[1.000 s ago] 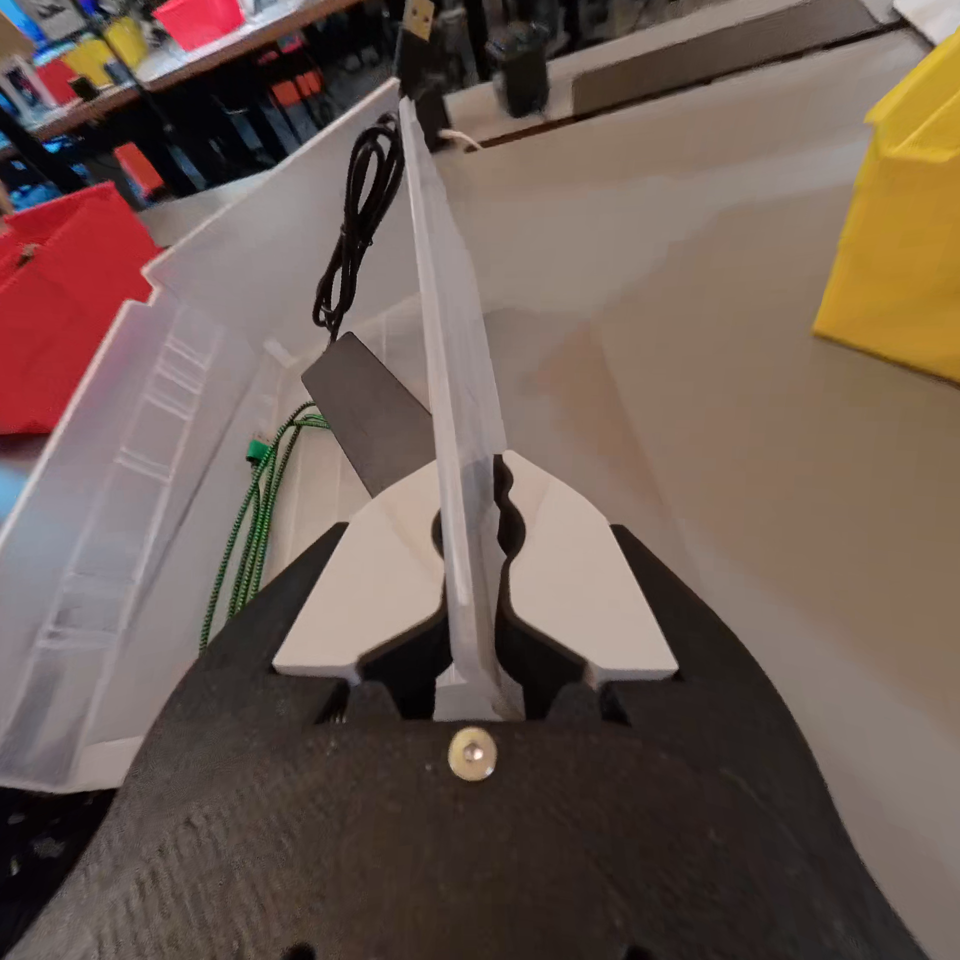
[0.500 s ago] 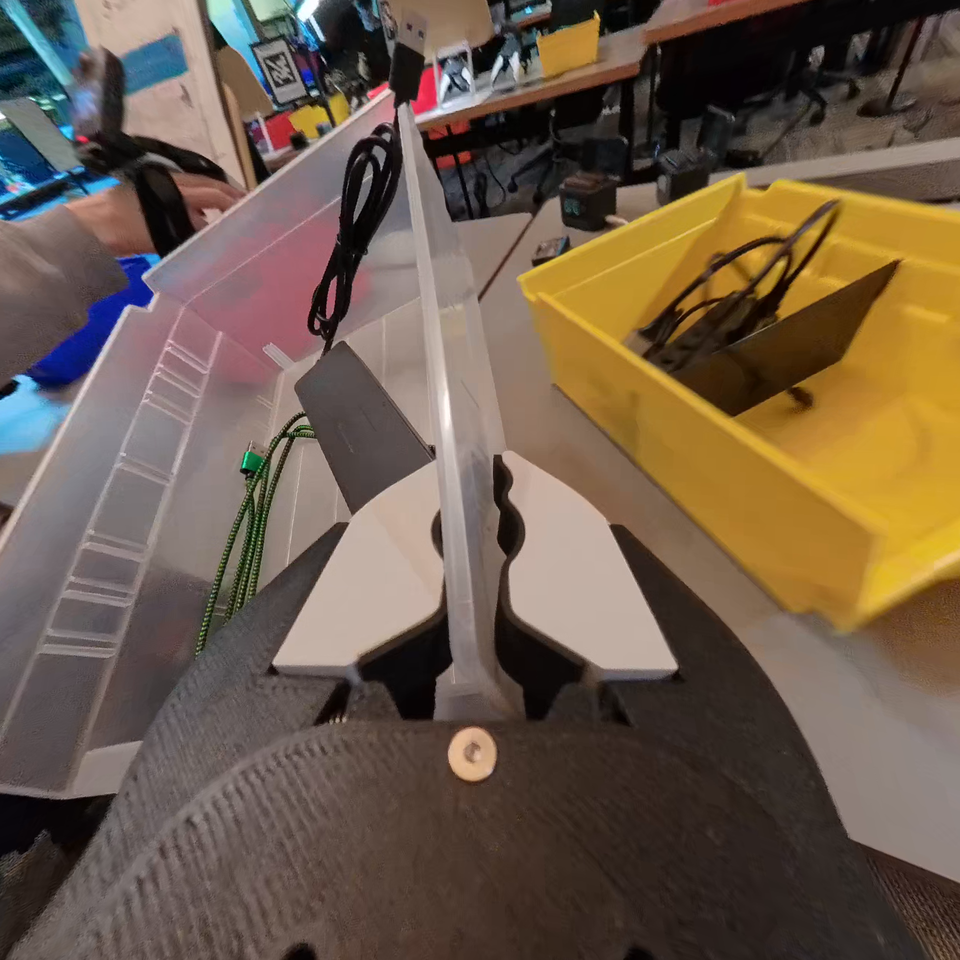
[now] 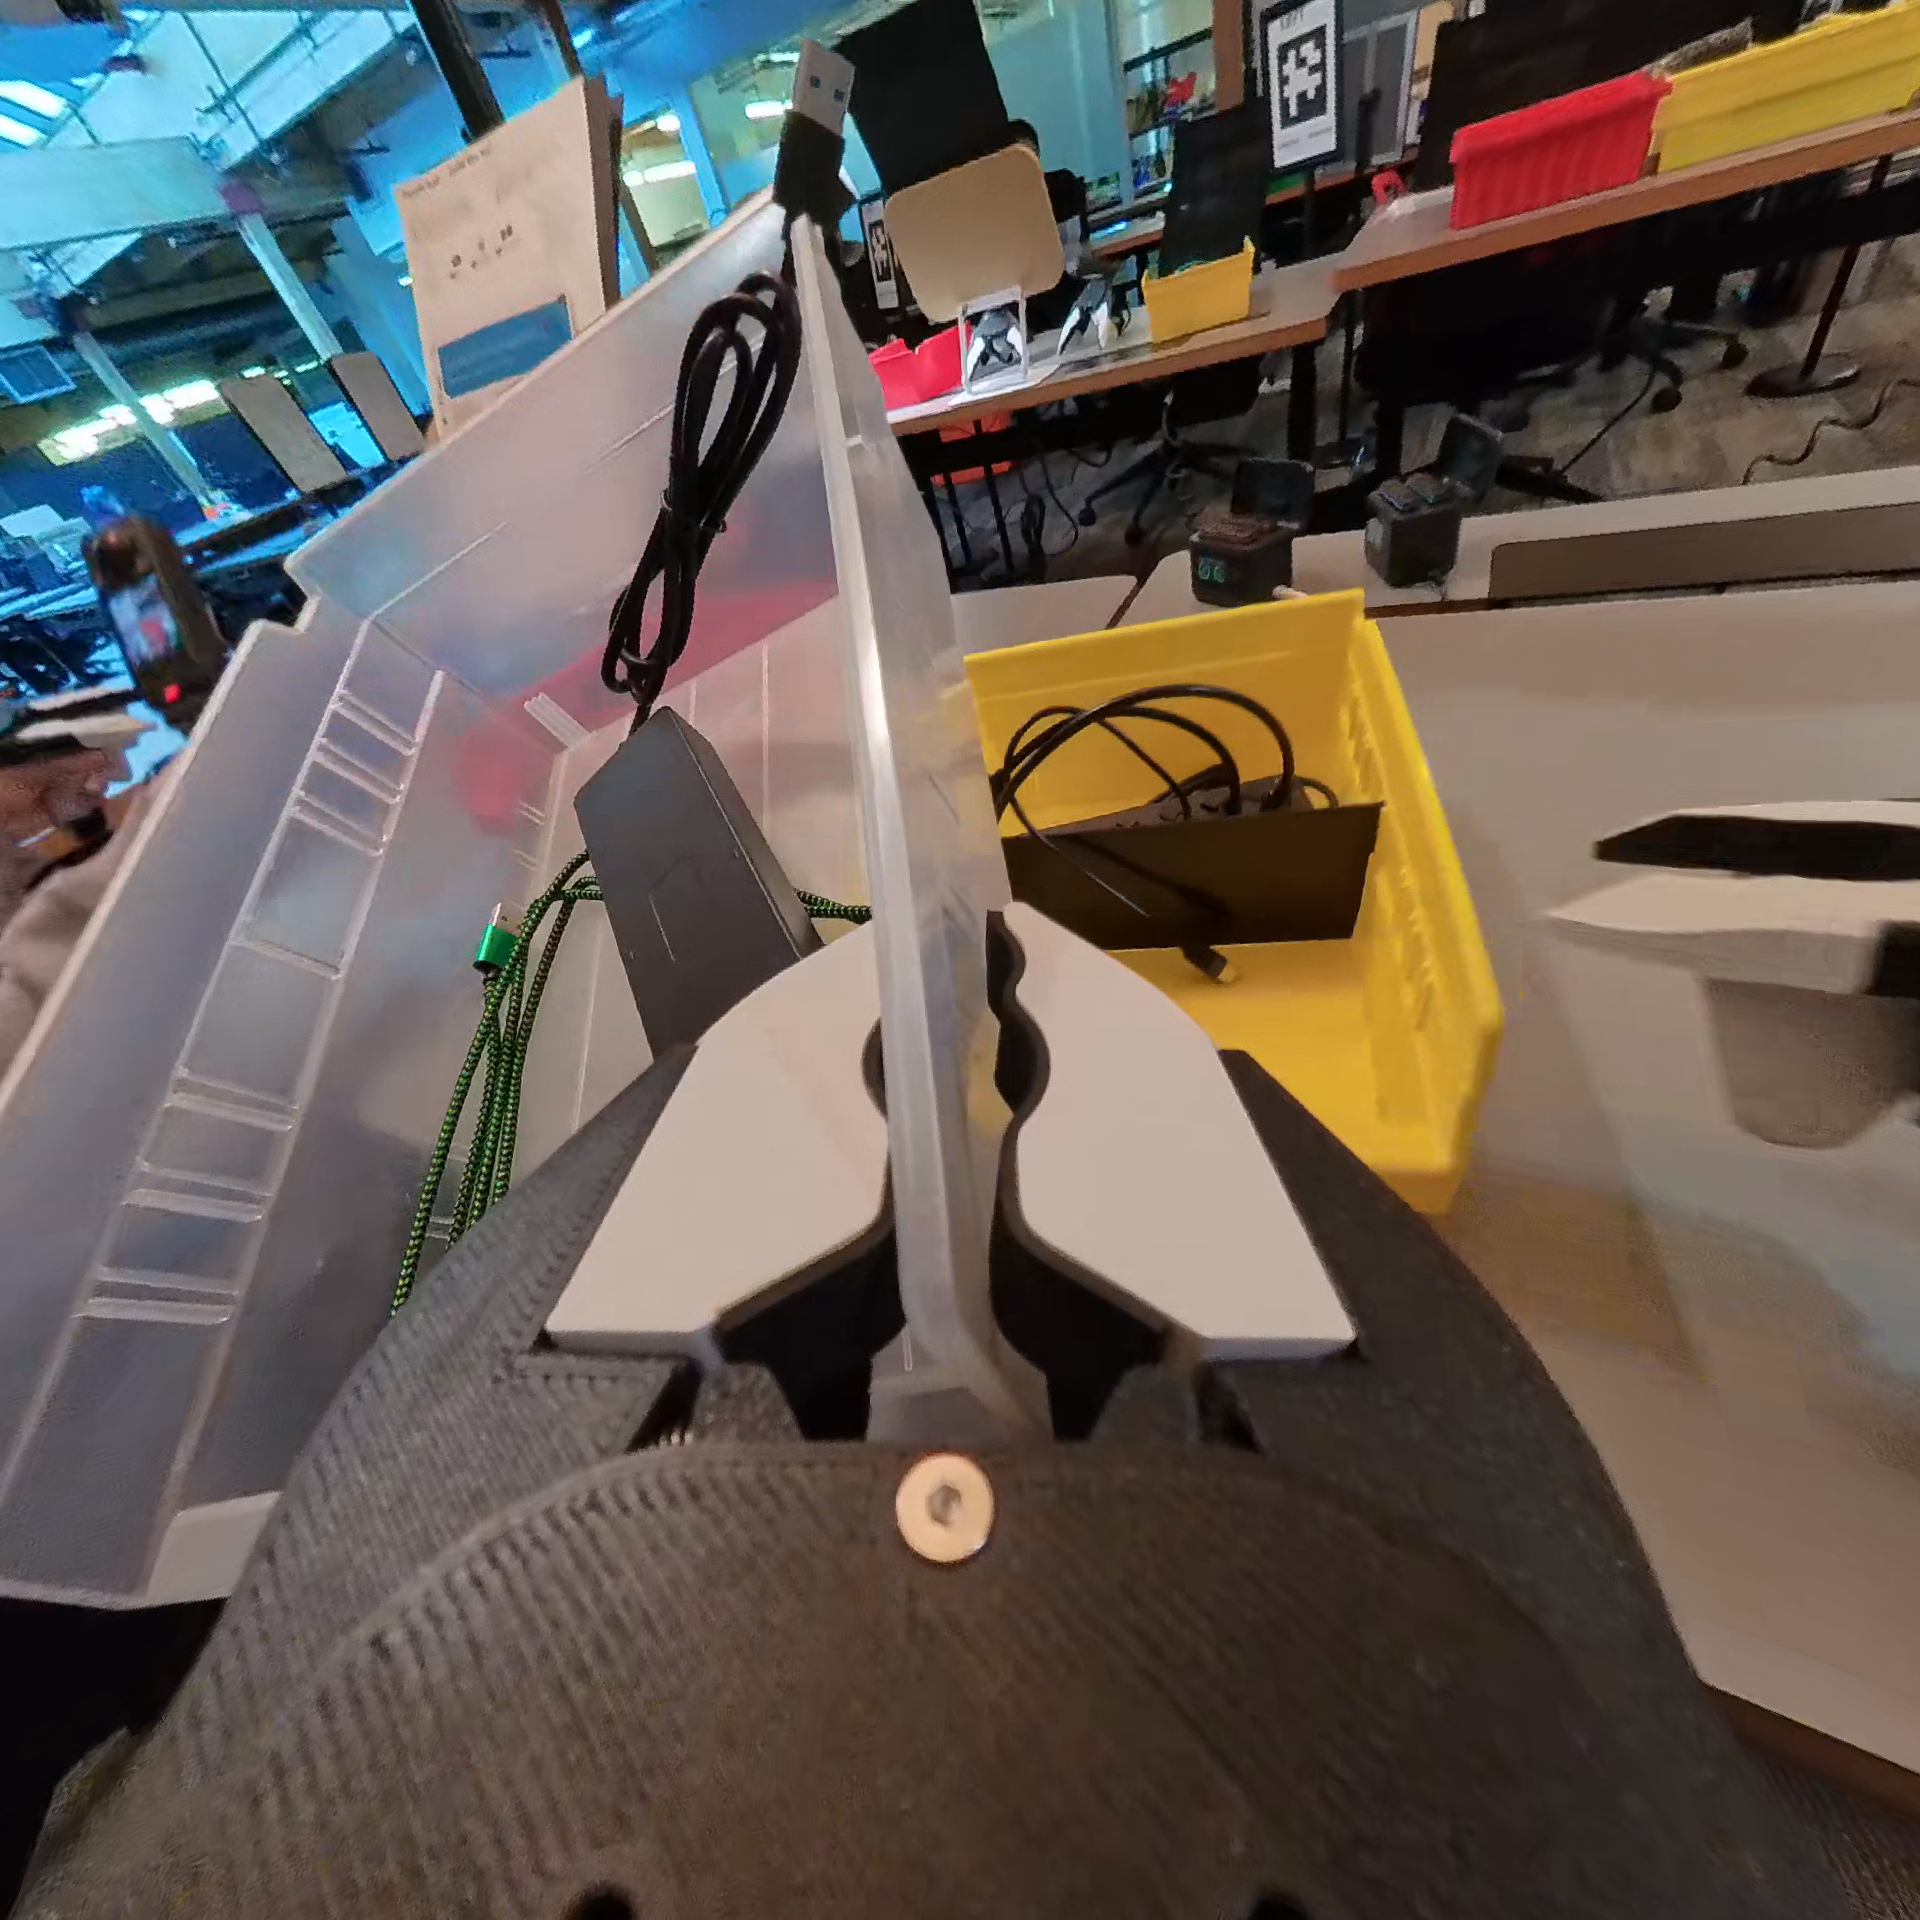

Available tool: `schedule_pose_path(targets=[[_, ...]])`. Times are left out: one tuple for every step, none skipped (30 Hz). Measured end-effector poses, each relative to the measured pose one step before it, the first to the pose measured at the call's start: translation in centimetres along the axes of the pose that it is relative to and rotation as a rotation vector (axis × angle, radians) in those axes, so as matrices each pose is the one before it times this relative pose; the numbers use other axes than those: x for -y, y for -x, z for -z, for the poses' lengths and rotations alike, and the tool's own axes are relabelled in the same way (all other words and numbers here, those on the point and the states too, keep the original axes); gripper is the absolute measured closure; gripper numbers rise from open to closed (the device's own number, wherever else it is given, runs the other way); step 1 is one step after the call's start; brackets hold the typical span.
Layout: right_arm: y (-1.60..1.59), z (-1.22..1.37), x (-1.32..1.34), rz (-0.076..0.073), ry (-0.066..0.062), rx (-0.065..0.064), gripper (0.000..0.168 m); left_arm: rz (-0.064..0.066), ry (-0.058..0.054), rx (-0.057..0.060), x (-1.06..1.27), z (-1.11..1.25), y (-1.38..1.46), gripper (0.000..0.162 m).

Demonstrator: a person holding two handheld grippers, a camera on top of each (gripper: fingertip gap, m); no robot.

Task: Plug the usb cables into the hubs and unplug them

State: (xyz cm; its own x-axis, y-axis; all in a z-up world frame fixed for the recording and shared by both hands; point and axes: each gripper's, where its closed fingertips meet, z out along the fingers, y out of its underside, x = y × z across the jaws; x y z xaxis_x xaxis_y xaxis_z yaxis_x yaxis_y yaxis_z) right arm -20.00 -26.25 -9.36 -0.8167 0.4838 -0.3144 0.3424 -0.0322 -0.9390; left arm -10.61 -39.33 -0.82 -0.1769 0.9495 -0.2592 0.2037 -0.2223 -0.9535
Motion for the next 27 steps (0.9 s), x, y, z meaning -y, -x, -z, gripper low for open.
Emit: schedule_pose_path(targets=[[0.03,1.575,0.09,0.0373,-0.0045,0.0184,0.106,-0.0065,-0.0077,-0.0041,0.444,0.262,-0.263,0.153],[-0.207,1.782,-0.012,0.043,0.0015,0.0084,0.107,-0.0074,-0.0087,-0.0071,0.56,0.309,-0.384,0.153],[-0.401,1.949,-0.14,0.0467,0.0086,0.0009,0.108,-0.0085,-0.0105,-0.0106,0.675,0.331,-0.56,0.153],[-0.688,2.106,-0.254,0.0495,0.0125,-0.0122,0.108,-0.0064,-0.0119,-0.0128,0.782,0.347,-0.681,0.153],[-0.971,2.219,-0.331,0.0509,0.0117,-0.0262,0.109,-0.0023,-0.0137,-0.0114,0.93,0.408,-0.802,0.153],[-1.221,2.288,-0.41,0.0503,0.0115,-0.036,0.11,-0.0016,-0.0174,-0.0117,1.076,0.444,-0.934,0.153],[-1.409,2.284,-0.542,0.0506,0.012,-0.0406,0.112,-0.0017,-0.0178,-0.0162,1.085,0.391,-1.036,0.153],[-1.485,2.226,-0.813,0.0527,0.0171,-0.0375,0.115,-0.0102,-0.0169,-0.0204,1.05,0.354,-1.133,0.153],[-1.443,2.179,-1.214,0.0497,0.0253,-0.0302,0.118,-0.0161,-0.0138,-0.0264,0.999,0.277,-1.269,0.153],[-1.42,2.124,-1.505,0.0348,0.0271,-0.033,0.119,-0.0173,-0.0117,-0.0311,0.995,0.21,-1.414,0.152],[-1.402,2.048,-1.6,0.0155,0.0272,-0.0392,0.118,-0.0139,-0.0117,-0.0361,0.993,0.115,-1.539,0.152],[-1.287,1.882,-1.471,-0.0089,0.0324,-0.0373,0.117,-0.0051,-0.0108,-0.0445,0.969,0.014,-1.662,0.152],[-1.134,1.726,-1.125,-0.0317,0.0304,-0.03,0.117,0.0019,-0.0115,-0.0516,0.942,-0.136,-1.772,0.152],[-1.056,1.651,-0.649,-0.0412,0.0118,-0.027,0.117,0.0063,-0.0114,-0.0583,0.875,-0.309,-1.887,0.152],[-1.033,1.56,-0.239,-0.0411,-0.0111,-0.0283,0.118,0.01,-0.0098,-0.064,0.766,-0.491,-2.046,0.152],[-1.024,1.427,-0.053,-0.0416,-0.0195,-0.0297,0.12,0.007,-0.0106,-0.0656,0.621,-0.668,-2.219,0.152],[-0.986,1.271,-0.002,-0.0482,-0.0158,-0.0289,0.121,-0.0012,-0.0023,-0.0676,0.362,-0.842,-2.32,0.152],[-0.875,1.141,0.019,-0.0555,-0.0122,-0.0243,0.123,-0.0098,0.0083,-0.0639,0.034,-1.045,-2.288,0.152],[-0.744,1.031,0.072,-0.0593,-0.0158,-0.0168,0.125,-0.0118,0.0069,-0.0613,-0.12,-1.188,-2.231,0.152],[-0.585,0.939,0.14,-0.0618,-0.0215,-0.0081,0.127,-0.0009,0.0044,-0.0612,-0.234,-1.29,-2.169,0.152],[-0.476,0.85,0.148,-0.0642,-0.0224,-0.0016,0.128,0.0007,0.0044,-0.0574,-0.321,-1.37,-2.089,0.152],[-0.386,0.763,0.083,-0.0645,-0.0178,0.0019,0.129,0.002,0.0099,-0.0538,-0.441,-1.374,-1.949,0.152],[-0.336,0.697,0.059,-0.0635,-0.0122,0.003,0.129,0.0036,0.013,-0.0511,-0.579,-1.424,-1.824,0.152],[-0.258,0.625,0.071,-0.06,-0.0094,0.004,0.129,0.0032,0.013,-0.0482,-0.651,-1.409,-1.698,0.152],[-0.101,0.568,0.169,-0.0477,-0.0124,0.0084,0.128,-0.0016,0.0137,-0.0434,-0.702,-1.414,-1.57,0.152],[0.031,0.513,0.229,-0.0265,-0.0168,0.0105,0.126,-0.0069,0.0164,-0.0403,-0.771,-1.408,-1.479,0.152],[-0.014,0.498,0.211,-0.0074,-0.0155,0.0009,0.125,-0.015,0.0198,-0.0348,-0.746,-1.342,-1.32,0.152]])
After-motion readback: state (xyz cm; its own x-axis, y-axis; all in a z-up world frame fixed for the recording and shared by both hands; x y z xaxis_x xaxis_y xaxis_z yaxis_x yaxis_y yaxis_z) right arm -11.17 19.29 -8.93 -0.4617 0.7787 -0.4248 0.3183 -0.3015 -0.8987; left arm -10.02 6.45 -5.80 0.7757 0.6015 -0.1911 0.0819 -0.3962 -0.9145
